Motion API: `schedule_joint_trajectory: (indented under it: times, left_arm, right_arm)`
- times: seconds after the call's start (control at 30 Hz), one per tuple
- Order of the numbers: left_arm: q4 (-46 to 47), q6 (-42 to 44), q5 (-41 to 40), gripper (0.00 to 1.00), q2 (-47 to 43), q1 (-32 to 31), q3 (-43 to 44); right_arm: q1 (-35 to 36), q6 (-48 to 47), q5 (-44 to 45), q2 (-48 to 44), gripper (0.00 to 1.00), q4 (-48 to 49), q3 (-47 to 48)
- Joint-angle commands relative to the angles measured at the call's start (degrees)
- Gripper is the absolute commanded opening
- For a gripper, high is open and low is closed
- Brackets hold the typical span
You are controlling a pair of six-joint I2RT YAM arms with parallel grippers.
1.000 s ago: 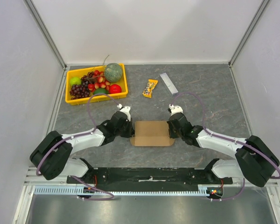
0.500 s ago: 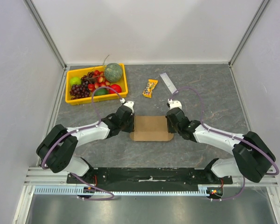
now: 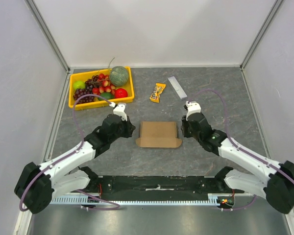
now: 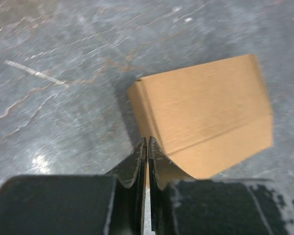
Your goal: Fold the paper box
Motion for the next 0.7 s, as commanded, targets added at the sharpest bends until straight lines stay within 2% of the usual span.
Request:
schedule_joint_trajectory:
  times: [0.0,0.07,0.17,0.4,0.67]
  left_arm:
    - [11.7,1.4,11.2,0.06,-4.3,-0.5,-3.7]
    - [14.3,1.8,13.7,0.02,-2.8,-0.8,-3.6]
    - [15.4,2.0,14.4,0.02,1.4,-1.6,-2.5]
    - [19.3,2.1,15.8,0.02,8.8,-2.0,-1.3]
    - [20.2,2.0,16.0,0.02,12.3,-2.0,-0.4]
  right_arm:
    - [0.0,-4.9,-13.9,-6.4,0.24,8.4,-3.4]
    - [0.0,-5.3,-16.7,-6.1,0.18,10.4,-3.7]
    - [0.0,-5.4,-17.8,-1.6,0.14,10.3,-1.6]
    - [0.0,-4.6,-19.7,7.1,0.10,11.0,2.1]
    - [0.1,-3.1,-21.9,9.3,0.10,14.1,0.9]
